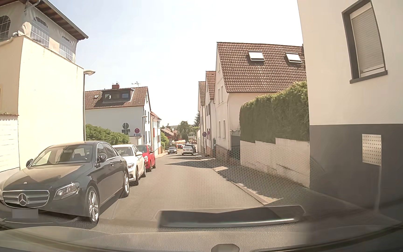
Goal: Follow the waypoints while adhering to traffic rules and regulations
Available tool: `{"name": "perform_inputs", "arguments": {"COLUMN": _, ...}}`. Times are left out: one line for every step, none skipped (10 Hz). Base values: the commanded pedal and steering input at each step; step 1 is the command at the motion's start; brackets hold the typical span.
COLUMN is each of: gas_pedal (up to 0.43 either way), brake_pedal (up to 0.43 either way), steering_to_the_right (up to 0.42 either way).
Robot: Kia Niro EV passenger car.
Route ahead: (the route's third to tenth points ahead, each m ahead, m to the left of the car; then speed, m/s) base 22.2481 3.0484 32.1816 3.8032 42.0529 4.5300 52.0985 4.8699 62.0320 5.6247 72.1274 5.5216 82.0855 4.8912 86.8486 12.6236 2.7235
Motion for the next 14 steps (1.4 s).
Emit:
{"name": "perform_inputs", "arguments": {"gas_pedal": 0.000, "brake_pedal": 0.000, "steering_to_the_right": -0.030}}
{"name": "perform_inputs", "arguments": {"gas_pedal": 0.000, "brake_pedal": 0.000, "steering_to_the_right": -0.034}}
{"name": "perform_inputs", "arguments": {"gas_pedal": 0.000, "brake_pedal": 0.000, "steering_to_the_right": -0.040}}
{"name": "perform_inputs", "arguments": {"gas_pedal": 0.020, "brake_pedal": 0.000, "steering_to_the_right": -0.040}}
{"name": "perform_inputs", "arguments": {"gas_pedal": 0.020, "brake_pedal": 0.000, "steering_to_the_right": -0.035}}
{"name": "perform_inputs", "arguments": {"gas_pedal": 0.020, "brake_pedal": 0.000, "steering_to_the_right": -0.031}}
{"name": "perform_inputs", "arguments": {"gas_pedal": 0.020, "brake_pedal": 0.000, "steering_to_the_right": -0.032}}
{"name": "perform_inputs", "arguments": {"gas_pedal": 0.020, "brake_pedal": 0.000, "steering_to_the_right": -0.033}}
{"name": "perform_inputs", "arguments": {"gas_pedal": 0.020, "brake_pedal": 0.000, "steering_to_the_right": -0.032}}
{"name": "perform_inputs", "arguments": {"gas_pedal": 0.020, "brake_pedal": 0.000, "steering_to_the_right": -0.029}}
{"name": "perform_inputs", "arguments": {"gas_pedal": 0.020, "brake_pedal": 0.000, "steering_to_the_right": -0.026}}
{"name": "perform_inputs", "arguments": {"gas_pedal": 0.020, "brake_pedal": 0.000, "steering_to_the_right": -0.024}}
{"name": "perform_inputs", "arguments": {"gas_pedal": 0.020, "brake_pedal": 0.000, "steering_to_the_right": -0.024}}
{"name": "perform_inputs", "arguments": {"gas_pedal": 0.020, "brake_pedal": 0.000, "steering_to_the_right": -0.021}}
